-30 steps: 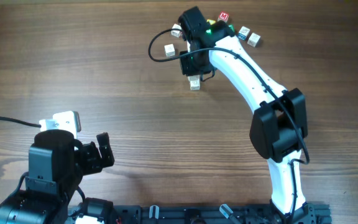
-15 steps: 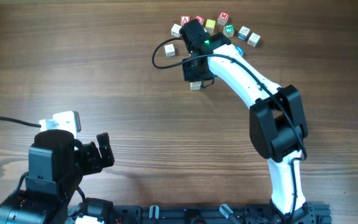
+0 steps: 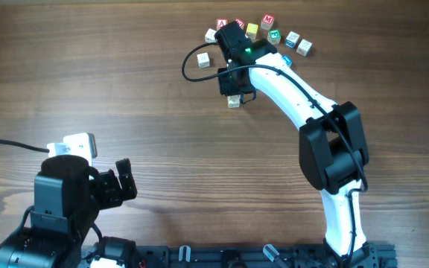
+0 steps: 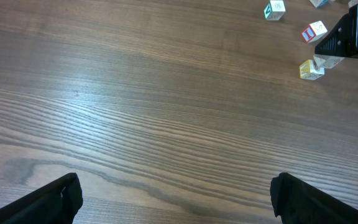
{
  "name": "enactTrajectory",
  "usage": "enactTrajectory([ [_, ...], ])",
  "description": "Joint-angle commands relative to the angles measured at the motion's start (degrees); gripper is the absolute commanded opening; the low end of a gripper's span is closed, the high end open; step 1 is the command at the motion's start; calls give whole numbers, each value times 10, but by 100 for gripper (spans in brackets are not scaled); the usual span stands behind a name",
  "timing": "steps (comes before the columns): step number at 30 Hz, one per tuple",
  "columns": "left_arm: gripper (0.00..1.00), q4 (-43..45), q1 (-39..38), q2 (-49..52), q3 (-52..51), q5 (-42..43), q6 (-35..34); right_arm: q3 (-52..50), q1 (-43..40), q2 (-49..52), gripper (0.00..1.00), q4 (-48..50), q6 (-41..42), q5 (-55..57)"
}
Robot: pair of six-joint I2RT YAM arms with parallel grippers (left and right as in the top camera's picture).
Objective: Form a tower
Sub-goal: 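Lift the M block and carry it above the placed block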
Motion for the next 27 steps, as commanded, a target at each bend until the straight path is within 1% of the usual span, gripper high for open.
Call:
enactTrajectory([
  [1, 100, 2, 2, -3, -1, -7, -5, -10, -1, 1, 23, 2, 8, 15],
  [3, 100, 2, 2, -3, -1, -7, -5, -16, -1, 1, 26, 7, 9, 15],
  [7, 100, 2, 2, -3, -1, -7, -5, -17, -1, 1, 28, 10, 8, 15],
  [10, 100, 2, 2, -3, -1, -7, -5, -32, -1, 1, 33, 24, 8, 15],
  [15, 100, 2, 2, -3, -1, -7, -5, -34, -1, 2, 33, 25, 9, 15],
  [16, 100, 2, 2, -3, -1, -7, -5, -36, -1, 2, 38, 26, 9, 15],
  [17, 100, 2, 2, -3, -1, -7, -5, -39, -1, 2, 46, 28, 8, 14],
  [18, 100, 2, 2, -3, -1, -7, -5, -40, -1, 2, 51, 28, 9, 14],
  [20, 100, 2, 2, -3, -1, -7, -5, -40, -1, 2, 55, 29, 8, 14],
  [21, 100, 2, 2, -3, -1, -7, -5, -40, -1, 2, 67, 29, 8, 14],
  [22, 100, 2, 2, -3, -1, -7, -5, -40, -1, 2, 88, 29, 8, 14],
  [23, 100, 2, 2, -3, -1, -7, -5, -40, -1, 2, 98, 29, 8, 14],
  [25, 100, 2, 2, -3, -1, -7, -5, -34, -1, 1, 100, 26, 6, 14],
  [27, 100, 2, 2, -3, -1, -7, -5, 1, -2, -4, 100, 13, -8, 14],
])
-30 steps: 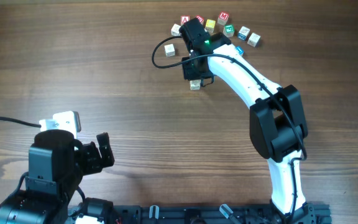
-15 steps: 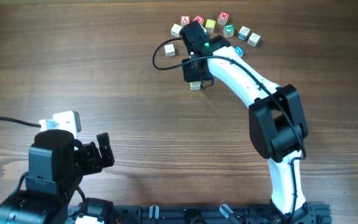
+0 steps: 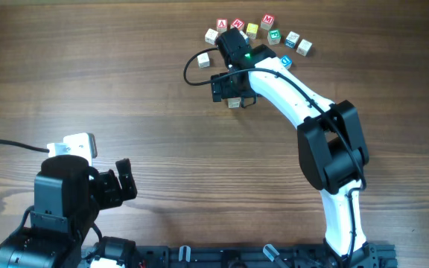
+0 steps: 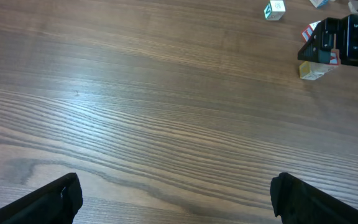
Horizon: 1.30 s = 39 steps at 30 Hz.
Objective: Form a tower
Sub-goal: 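Lift the M block and carry it above the placed block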
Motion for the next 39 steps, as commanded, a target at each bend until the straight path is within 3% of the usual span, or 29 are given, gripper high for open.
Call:
enactTrajectory([
  [1, 100, 2, 2, -3, -1, -7, -5, 52, -3, -8, 100, -12, -24, 9],
  [5, 100, 2, 2, -3, -1, -7, -5, 136, -13, -12, 100, -29, -76, 8],
  [9, 100, 2, 2, -3, -1, -7, -5, 143, -53, -4, 100, 21, -104, -8],
  [13, 100, 2, 2, -3, -1, -7, -5, 143, -90, 20, 100, 66, -122, -110],
  [19, 100, 2, 2, -3, -1, -7, -5, 143, -103, 59, 100, 137, -73, -42],
  [26, 100, 2, 2, -3, -1, -7, -5, 142, -152, 67, 94, 52, -40, 64],
  [29, 100, 2, 2, -3, -1, -7, -5, 142, -178, 87, 94, 41, -85, 19],
  [35, 100, 2, 2, -3, -1, -7, -5, 125, -191, 120, 88, 36, -202, -5],
  [38, 100, 2, 2, -3, -1, -7, -5, 123, -191, 140, 76, 31, -257, -38],
  [39, 100, 2, 2, -3, -1, -7, -5, 123, -191, 140, 64, 37, -257, -38],
])
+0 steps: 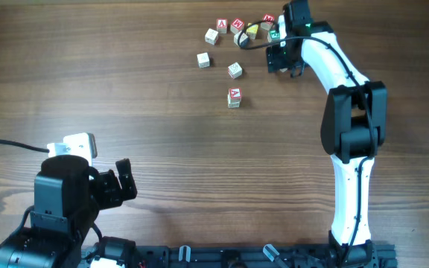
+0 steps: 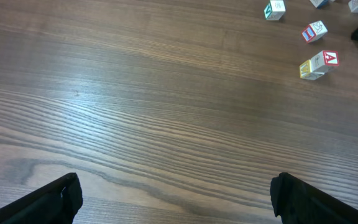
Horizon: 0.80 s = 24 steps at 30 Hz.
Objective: Form a tower
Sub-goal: 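Lift the M block and carry it above the placed block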
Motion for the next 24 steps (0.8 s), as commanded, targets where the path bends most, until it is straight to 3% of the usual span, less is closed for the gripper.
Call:
enactTrajectory([
  [1, 100, 2, 2, -3, -1, -7, -5, -5, 2, 16, 55, 3, -42, -21],
  [5, 100, 2, 2, -3, -1, -7, -5, -4, 2, 13, 27, -16, -38, -21],
  [8, 100, 2, 2, -3, -1, -7, -5, 18, 3, -10, 22, -54, -12, -19],
  [13, 100, 2, 2, -3, -1, -7, -5, 44, 25, -123, 20, -136, 71, -47],
  [16, 100, 2, 2, -3, -1, -7, -5, 44, 57, -173, 20, -170, 77, -65],
  [20, 100, 2, 2, -3, -1, -7, -5, 39, 114, -186, 17, -211, 128, -66],
  [24, 100, 2, 2, -3, -1, -7, -5, -14, 157, -184, 17, -189, 185, -55],
])
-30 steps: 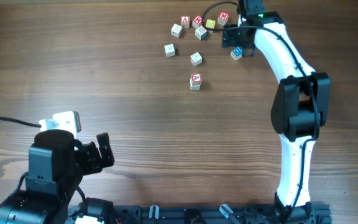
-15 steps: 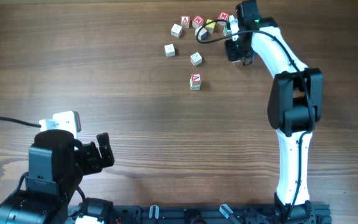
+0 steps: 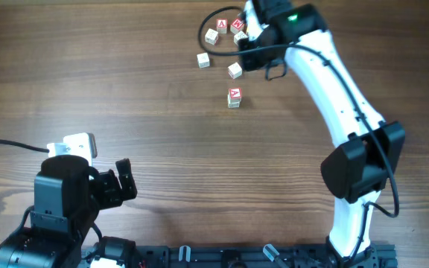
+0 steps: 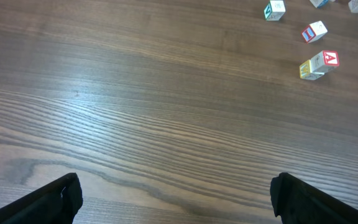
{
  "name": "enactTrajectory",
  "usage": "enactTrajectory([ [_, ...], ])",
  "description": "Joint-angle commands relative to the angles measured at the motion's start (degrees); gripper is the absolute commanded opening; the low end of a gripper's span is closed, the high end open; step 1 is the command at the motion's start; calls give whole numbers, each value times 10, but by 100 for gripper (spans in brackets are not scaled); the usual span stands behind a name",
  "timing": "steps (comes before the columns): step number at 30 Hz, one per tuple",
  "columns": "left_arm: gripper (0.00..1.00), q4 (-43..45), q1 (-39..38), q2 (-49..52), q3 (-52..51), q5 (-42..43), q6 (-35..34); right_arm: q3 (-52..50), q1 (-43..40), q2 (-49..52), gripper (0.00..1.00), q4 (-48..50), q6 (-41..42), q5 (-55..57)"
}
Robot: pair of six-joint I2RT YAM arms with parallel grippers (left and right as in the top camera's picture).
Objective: Form a tower
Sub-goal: 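Lift the M block and carry it above the placed block, then lower the M block onto the top of the placed block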
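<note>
A two-block stack (image 3: pixel 233 97) stands mid-table, a red "A" block on a yellowish block; the left wrist view shows this stack (image 4: pixel 319 63) at far right. Loose blocks lie behind it: one white (image 3: pixel 234 71), another (image 3: pixel 203 59), and a cluster (image 3: pixel 222 28) at the back. My right gripper (image 3: pixel 249 49) hangs over the cluster's right part, beside the white block and hiding some blocks; its jaws cannot be read. My left gripper (image 4: pixel 176 205) is open over bare wood, far from all blocks.
The right arm (image 3: pixel 334 82) slants across the table's right side from its base at the front. The left arm's body (image 3: pixel 65 193) sits at the front left. A black cable (image 3: pixel 6 145) runs in from the left edge.
My right gripper has moved left from the right-hand end of the back cluster to its middle, close to the white block. The stack and the left gripper have not moved.
First my right gripper was over the yellowish block with a block at its tips. It was then low on that spot. Later the red "A" block sat free on the yellowish block and the gripper was at the back cluster's right end; now it is further left.
</note>
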Motion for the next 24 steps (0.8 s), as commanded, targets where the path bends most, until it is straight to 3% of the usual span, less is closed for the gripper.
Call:
enactTrajectory([
  [1, 100, 2, 2, -3, -1, -7, -5, -56, 26, 17, 17, 27, 65, 2],
  [9, 100, 2, 2, -3, -1, -7, -5, -161, 68, 19, 19, 134, 65, 59],
  [24, 100, 2, 2, -3, -1, -7, -5, -167, 65, 26, 23, 171, 28, 115],
])
